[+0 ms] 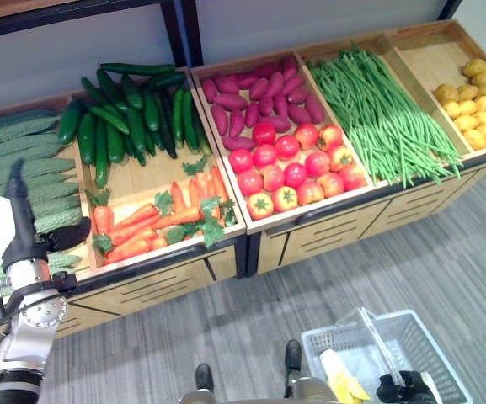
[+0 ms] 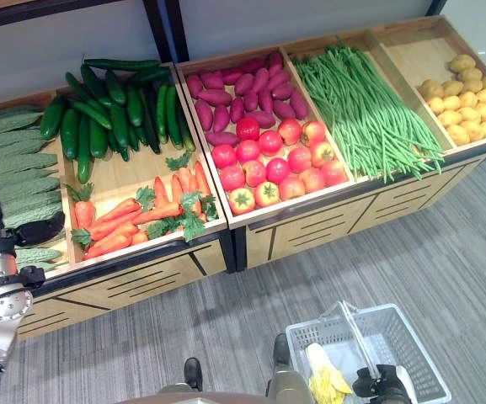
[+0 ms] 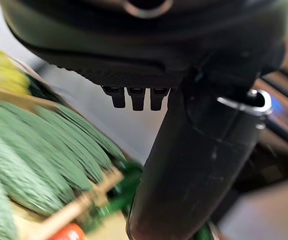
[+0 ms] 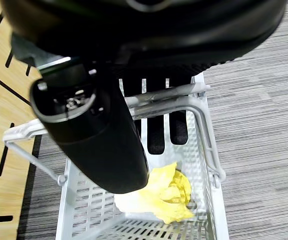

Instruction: Get the vegetables into the basket

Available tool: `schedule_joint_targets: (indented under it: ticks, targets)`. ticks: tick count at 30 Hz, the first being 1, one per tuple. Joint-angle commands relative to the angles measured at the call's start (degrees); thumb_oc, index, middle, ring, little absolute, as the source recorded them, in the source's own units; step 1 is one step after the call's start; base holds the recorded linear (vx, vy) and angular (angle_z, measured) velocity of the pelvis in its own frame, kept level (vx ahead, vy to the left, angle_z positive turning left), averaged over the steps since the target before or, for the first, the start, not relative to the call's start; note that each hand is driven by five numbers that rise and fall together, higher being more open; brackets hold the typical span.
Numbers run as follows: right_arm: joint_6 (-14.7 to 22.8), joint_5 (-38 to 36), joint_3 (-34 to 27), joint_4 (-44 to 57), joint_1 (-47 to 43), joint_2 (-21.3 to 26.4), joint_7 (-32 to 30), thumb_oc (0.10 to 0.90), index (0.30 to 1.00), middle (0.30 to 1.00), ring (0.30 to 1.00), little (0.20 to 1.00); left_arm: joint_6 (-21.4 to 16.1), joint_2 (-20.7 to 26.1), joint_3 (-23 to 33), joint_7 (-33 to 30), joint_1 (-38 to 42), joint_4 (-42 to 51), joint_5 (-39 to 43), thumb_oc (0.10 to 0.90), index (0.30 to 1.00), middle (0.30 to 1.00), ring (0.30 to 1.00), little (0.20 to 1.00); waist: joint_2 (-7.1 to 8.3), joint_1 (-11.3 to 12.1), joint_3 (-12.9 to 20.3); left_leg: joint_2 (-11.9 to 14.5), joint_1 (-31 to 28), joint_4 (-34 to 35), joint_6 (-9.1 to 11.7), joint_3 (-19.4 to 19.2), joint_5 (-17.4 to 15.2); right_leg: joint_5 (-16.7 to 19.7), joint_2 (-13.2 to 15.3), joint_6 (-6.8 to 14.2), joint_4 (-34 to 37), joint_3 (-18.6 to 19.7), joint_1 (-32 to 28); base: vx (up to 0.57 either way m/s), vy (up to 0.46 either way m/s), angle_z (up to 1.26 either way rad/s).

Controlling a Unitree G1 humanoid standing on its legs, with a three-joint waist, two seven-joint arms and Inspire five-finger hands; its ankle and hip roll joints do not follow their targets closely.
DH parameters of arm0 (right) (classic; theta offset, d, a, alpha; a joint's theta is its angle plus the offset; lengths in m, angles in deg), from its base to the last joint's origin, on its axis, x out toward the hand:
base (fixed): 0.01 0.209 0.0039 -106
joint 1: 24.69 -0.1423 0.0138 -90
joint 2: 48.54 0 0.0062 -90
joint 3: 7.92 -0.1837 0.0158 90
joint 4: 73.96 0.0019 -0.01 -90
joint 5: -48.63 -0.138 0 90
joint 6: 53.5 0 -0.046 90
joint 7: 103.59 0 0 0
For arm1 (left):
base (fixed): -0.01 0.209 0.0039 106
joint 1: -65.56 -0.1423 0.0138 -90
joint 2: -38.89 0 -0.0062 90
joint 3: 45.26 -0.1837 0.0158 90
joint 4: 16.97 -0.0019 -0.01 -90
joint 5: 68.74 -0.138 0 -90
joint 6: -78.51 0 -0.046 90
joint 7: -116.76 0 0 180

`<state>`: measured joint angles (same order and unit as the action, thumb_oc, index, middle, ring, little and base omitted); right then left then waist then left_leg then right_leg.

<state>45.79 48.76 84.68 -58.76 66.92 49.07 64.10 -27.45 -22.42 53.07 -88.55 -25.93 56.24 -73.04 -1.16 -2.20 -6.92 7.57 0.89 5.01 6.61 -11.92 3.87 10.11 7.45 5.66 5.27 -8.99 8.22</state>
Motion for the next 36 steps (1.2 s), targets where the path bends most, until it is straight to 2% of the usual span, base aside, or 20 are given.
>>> schedule_joint_targets:
  ticks: [1, 2, 3, 4, 8, 9, 13, 15, 18, 20, 24, 36]
  targets:
    - [2.3, 0.0, 0.6, 0.5, -1.7, 3.3, 0.0, 0.400, 0.300, 0.300, 0.300, 0.300, -6.1, 7.6, 2.6, 6.1, 5.5, 1.5, 6.0, 0.900, 1.000, 1.000, 1.000, 1.000, 2.11, -1.0, 2.1, 1.6, 2.9, 0.0, 2.4, 0.7, 2.0, -1.9, 4.4, 5.6, -0.3, 0.1, -3.1, 0.00, 0.018, -0.06]
    - [2.3, -0.1, 0.8, 0.8, -1.5, 3.3, 0.5, 0.400, 0.300, 0.300, 0.300, 0.300, -6.0, 8.8, 2.1, 7.2, 5.9, 0.7, 6.5, 0.900, 1.000, 1.000, 1.000, 1.000, 2.17, -1.1, 2.1, 1.6, 2.8, 0.0, 2.4, 0.6, 2.0, -1.8, 4.4, 5.6, -0.3, 0.2, -3.0, -0.01, 0.024, -0.12]
    - [2.4, 0.3, 1.1, 1.2, -1.6, 3.7, 1.2, 0.400, 0.300, 0.300, 0.300, 0.300, -5.3, 13.1, -1.7, 11.3, 8.1, 0.9, 5.8, 0.900, 1.000, 1.000, 1.000, 1.000, 1.95, -1.6, 2.2, 1.7, 2.9, 0.0, 2.4, 0.3, 2.0, -1.6, 4.4, 5.8, -0.3, 0.5, -2.7, -0.01, 0.016, -0.14]
    - [2.4, 0.3, 1.0, 1.2, -1.5, 3.7, 1.2, 0.400, 0.300, 0.300, 0.300, 0.300, -5.4, 13.1, -2.0, 11.3, 8.4, 0.8, 5.9, 0.900, 1.000, 1.000, 1.000, 1.000, 1.99, -1.6, 2.2, 1.7, 2.9, 0.0, 2.4, 0.3, 2.1, -1.6, 4.4, 5.8, -0.3, 0.5, -2.7, -0.01, 0.017, -0.13]
    - [2.6, 0.4, 1.4, 1.4, -1.8, 3.9, 2.0, 0.400, 0.300, 0.300, 0.300, 0.300, -4.9, 19.0, -8.2, 15.2, 12.1, 0.3, 2.1, 0.900, 1.000, 1.000, 1.000, 1.000, 1.83, -2.2, 2.0, 1.6, 3.0, 0.0, 2.4, 0.1, 2.0, -1.4, 4.5, 5.9, -0.3, 0.8, -2.4, -0.01, 0.015, -0.08]
    - [2.7, 0.7, 1.7, 1.6, -2.0, 4.0, 2.1, 0.400, 0.300, 0.300, 0.300, 0.300, -5.0, 21.5, -12.6, 16.6, 15.1, 0.1, -0.4, 0.900, 1.000, 1.000, 1.000, 1.000, 1.72, -2.4, 1.8, 1.5, 3.1, 0.0, 2.4, 0.0, 2.0, -1.2, 4.5, 6.0, -0.3, 1.0, -2.2, 0.00, 0.000, 0.00]
    - [2.8, 0.9, 2.8, 1.9, -3.0, 4.0, 2.2, 0.400, 0.300, 0.300, 0.300, 0.300, -4.4, 21.9, -19.4, 18.0, 19.8, -3.9, -3.2, 0.900, 1.000, 1.000, 1.000, 1.000, 1.63, -3.1, 1.4, 1.5, 3.7, 0.0, 2.4, -0.3, 2.2, -0.7, 4.6, 6.2, -0.3, 1.4, -1.3, -0.01, 0.003, -0.02]
    - [2.8, 0.8, 2.8, 1.9, -3.2, 4.0, 2.3, 0.400, 0.300, 0.300, 0.300, 0.300, -4.2, 22.0, -20.7, 18.2, 20.9, -4.5, -3.8, 0.900, 1.000, 1.000, 1.000, 1.000, 1.64, -3.1, 1.3, 1.5, 3.8, 0.0, 2.4, -0.4, 2.2, -0.6, 4.6, 6.2, -0.3, 1.6, -1.0, -0.02, 0.011, -0.17]
    - [3.0, 0.6, 3.1, 2.4, -3.9, 4.2, 1.8, 0.400, 0.300, 0.300, 0.300, 0.300, -3.3, 21.8, -24.9, 17.3, 24.5, -7.5, -9.2, 0.900, 1.000, 1.000, 1.000, 1.000, 1.84, -3.5, 0.6, 1.6, 4.5, 0.0, 2.3, -0.8, 2.5, -0.2, 4.4, 6.3, -0.3, 2.2, 0.3, -0.02, 0.011, -0.07]
    - [2.9, 0.6, 3.1, 2.1, -4.1, 4.2, 1.8, 0.400, 0.300, 0.300, 0.300, 0.300, -2.9, 21.2, -25.4, 16.9, 25.2, -8.2, -9.9, 0.900, 1.000, 1.000, 1.000, 1.000, 1.85, -3.5, 0.5, 1.6, 4.6, 0.0, 2.3, -0.8, 2.6, -0.2, 4.5, 6.3, -0.4, 2.2, 0.5, -0.01, 0.007, -0.02]
    - [2.6, 0.7, 3.5, 1.9, -4.9, 4.6, 1.2, 0.400, 0.300, 0.300, 0.300, 0.300, -0.6, 17.0, -25.5, 13.5, 28.2, -14.6, -11.5, 0.900, 1.000, 1.000, 1.000, 1.000, 2.01, -3.7, -0.4, 1.7, 5.5, 0.0, 2.2, -1.2, 2.9, 0.2, 4.3, 6.2, -0.4, 2.8, 1.9, -0.02, 0.010, -0.02]
    - [2.4, 1.0, 3.2, 1.5, -5.0, 4.7, 0.7, 0.400, 0.300, 0.300, 0.300, 0.300, 0.3, 15.0, -24.2, 12.3, 28.5, -15.2, -11.9, 0.900, 1.000, 1.000, 1.000, 1.000, 2.18, -4.0, -0.7, 1.9, 5.4, 0.0, 2.2, -1.7, 2.8, 0.1, 4.1, 6.0, -0.4, 3.6, 2.4, 0.00, 0.003, -0.05]
